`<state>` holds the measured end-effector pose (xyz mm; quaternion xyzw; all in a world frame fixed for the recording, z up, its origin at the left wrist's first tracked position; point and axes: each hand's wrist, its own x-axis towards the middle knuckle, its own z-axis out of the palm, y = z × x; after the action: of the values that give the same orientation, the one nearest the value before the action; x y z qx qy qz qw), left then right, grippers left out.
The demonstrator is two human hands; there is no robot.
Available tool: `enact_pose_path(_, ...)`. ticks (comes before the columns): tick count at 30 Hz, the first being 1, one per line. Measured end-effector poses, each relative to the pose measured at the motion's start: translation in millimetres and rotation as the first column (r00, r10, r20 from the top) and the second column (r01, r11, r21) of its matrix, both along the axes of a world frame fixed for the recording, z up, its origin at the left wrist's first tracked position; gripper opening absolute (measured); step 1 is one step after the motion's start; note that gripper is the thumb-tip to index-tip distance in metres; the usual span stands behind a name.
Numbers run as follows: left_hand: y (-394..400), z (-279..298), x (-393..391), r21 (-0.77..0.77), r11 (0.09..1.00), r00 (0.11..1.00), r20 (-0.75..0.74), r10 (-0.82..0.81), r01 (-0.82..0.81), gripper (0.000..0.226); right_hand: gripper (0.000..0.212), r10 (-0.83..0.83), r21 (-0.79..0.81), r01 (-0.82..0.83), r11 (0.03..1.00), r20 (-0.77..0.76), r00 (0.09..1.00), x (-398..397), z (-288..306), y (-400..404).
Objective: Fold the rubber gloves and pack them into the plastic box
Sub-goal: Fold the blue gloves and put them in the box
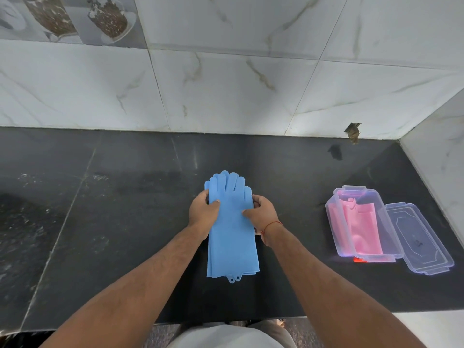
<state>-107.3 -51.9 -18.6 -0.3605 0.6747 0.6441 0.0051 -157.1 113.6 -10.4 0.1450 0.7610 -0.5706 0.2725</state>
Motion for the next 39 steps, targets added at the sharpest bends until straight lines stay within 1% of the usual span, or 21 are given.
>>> enact_pose_path(1,-1.5,-0.2,0.4,-0.124,0.992,1.000,-0.007,-0.022,0.021,0.021,0.052,-0.003,0.006,0.003,1.000,0.004,1.000,0.4,-0.3,-0.1)
enact_pose_path(3,-4.5,-0.4,1.5,-0.300,0.952,0.997,-0.018,-0.070,0.062,0.020,0.055,-0.004,0.026,0.005,1.000,-0.021,1.000,0.6,-2.9,0.7)
enact_pose_path(5,-7.9,-1.9,1.5,-0.405,0.909,0.993,-0.021,-0.114,0.096,0.022,0.058,-0.005,0.050,0.009,0.999,-0.072,0.997,1.1,-6.3,2.3)
enact_pose_path(6,-9.2,-3.4,1.4,-0.425,0.900,0.993,-0.024,-0.119,0.098,0.022,0.059,-0.005,0.061,0.011,0.998,-0.097,0.995,1.8,-7.0,2.9)
enact_pose_path(11,-12.9,-7.1,4.9,-0.388,0.922,0.998,-0.064,-0.027,0.000,0.023,0.058,0.059,0.154,-0.025,0.988,-0.217,0.974,3.9,-7.3,-1.5)
enact_pose_path(14,-16.9,-9.8,7.0,-0.351,0.935,0.997,-0.069,0.024,-0.047,0.024,0.065,0.119,0.196,-0.076,0.978,-0.218,0.969,3.2,-7.8,-4.1)
enact_pose_path(16,-20.5,-10.7,8.1,-0.357,0.933,0.998,-0.059,0.036,-0.055,0.028,0.070,0.153,0.212,-0.107,0.971,-0.210,0.966,3.3,-9.9,-4.0)
enact_pose_path(19,-23.3,-9.1,10.0,-0.374,0.926,0.998,-0.056,0.023,-0.042,0.033,0.070,0.190,0.235,-0.138,0.962,-0.215,0.958,3.4,-11.8,-1.2)
enact_pose_path(21,-24.8,-7.0,13.1,-0.390,0.921,0.999,-0.046,-0.030,0.010,0.034,0.063,0.239,0.293,-0.163,0.942,-0.246,0.939,3.7,-12.5,0.9)
enact_pose_path(22,-26.0,-6.7,14.2,-0.417,0.906,0.996,-0.024,-0.083,0.066,0.031,0.057,0.268,0.334,-0.173,0.926,-0.263,0.927,4.1,-13.1,1.7)
enact_pose_path(24,-28.7,-6.5,14.9,-0.484,0.855,0.981,0.051,-0.185,0.186,0.018,0.048,0.314,0.420,-0.184,0.889,-0.265,0.912,6.0,-14.3,3.7)
enact_pose_path(25,-29.1,-4.9,15.5,-0.506,0.829,0.971,0.097,-0.219,0.238,0.017,0.048,0.327,0.453,-0.190,0.871,-0.247,0.912,7.3,-14.9,4.9)
enact_pose_path(28,-27.4,-1.4,20.9,-0.517,0.786,0.941,0.190,-0.281,0.339,0.033,0.055,0.360,0.511,-0.221,0.831,-0.190,0.913,12.8,-17.1,10.1)
enact_pose_path(30,-24.4,0.4,27.9,-0.524,0.761,0.924,0.209,-0.321,0.383,0.039,0.053,0.359,0.514,-0.223,0.828,-0.180,0.916,17.5,-19.3,13.6)
enact_pose_path(32,-22.2,0.2,34.9,-0.538,0.732,0.909,0.226,-0.351,0.417,0.042,0.048,0.316,0.483,-0.200,0.852,-0.173,0.933,22.5,-21.1,15.5)
enact_pose_path(34,-19.6,1.7,40.8,-0.542,0.725,0.905,0.233,-0.357,0.425,0.047,0.041,0.283,0.454,-0.182,0.872,-0.165,0.945,27.0,-21.8,16.2)
enact_pose_path(36,-16.0,4.5,45.0,-0.541,0.728,0.906,0.213,-0.365,0.421,0.056,0.035,0.251,0.411,-0.171,0.896,-0.150,0.956,30.3,-21.1,17.2)
enact_pose_path(39,-12.0,10.4,49.7,-0.503,0.763,0.912,0.178,-0.369,0.406,0.066,0.037,0.170,0.300,-0.132,0.945,-0.105,0.980,34.7,-16.8,20.7)
